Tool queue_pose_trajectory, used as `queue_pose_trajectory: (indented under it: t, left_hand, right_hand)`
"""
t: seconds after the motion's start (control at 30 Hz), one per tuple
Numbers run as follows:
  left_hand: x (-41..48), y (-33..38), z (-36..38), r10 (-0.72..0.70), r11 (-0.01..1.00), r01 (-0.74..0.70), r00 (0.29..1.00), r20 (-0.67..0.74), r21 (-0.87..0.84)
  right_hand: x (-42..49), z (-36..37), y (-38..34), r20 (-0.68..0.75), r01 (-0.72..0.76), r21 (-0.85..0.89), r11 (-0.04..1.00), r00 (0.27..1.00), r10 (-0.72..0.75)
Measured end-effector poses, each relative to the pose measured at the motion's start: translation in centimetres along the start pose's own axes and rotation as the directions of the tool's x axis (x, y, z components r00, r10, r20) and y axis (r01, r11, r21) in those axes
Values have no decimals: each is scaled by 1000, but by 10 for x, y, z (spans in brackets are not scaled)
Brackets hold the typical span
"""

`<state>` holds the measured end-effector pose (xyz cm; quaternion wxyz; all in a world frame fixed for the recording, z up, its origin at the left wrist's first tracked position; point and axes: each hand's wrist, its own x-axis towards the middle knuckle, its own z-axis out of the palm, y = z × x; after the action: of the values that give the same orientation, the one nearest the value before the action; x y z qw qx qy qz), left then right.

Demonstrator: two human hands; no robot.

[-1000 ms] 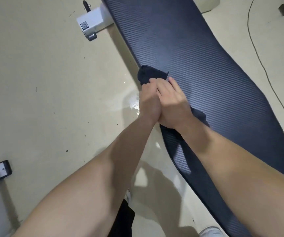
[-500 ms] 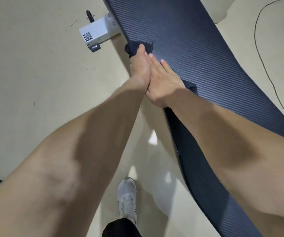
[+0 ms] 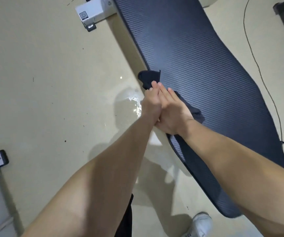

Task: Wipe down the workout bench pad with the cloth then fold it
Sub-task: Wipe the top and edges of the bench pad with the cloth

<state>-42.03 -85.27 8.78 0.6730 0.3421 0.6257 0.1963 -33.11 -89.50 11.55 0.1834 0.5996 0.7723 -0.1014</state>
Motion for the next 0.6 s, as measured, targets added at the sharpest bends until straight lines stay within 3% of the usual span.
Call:
queue_pose_trajectory:
  t: [0.13, 0.23, 0.43, 0.6]
  left_hand:
    - [-62, -52, 24, -102, 995, 102, 993, -57, -9]
    - [-124, -87, 48, -190, 979, 183, 979, -70, -90]
    - [-220, -149, 128, -307, 932, 286, 949, -66, -221]
    - [-249, -190, 174, -371, 922, 357, 925, -80, -148]
  right_hand:
    - [-76, 31, -16, 78, 69, 118, 991, 994, -79]
    - [-141, 56, -23, 34, 116, 230, 966, 991, -127]
    - [-270, 111, 1, 93, 171, 184, 968, 977, -191]
    - [-329, 139, 18, 11, 166, 239, 957, 985, -174]
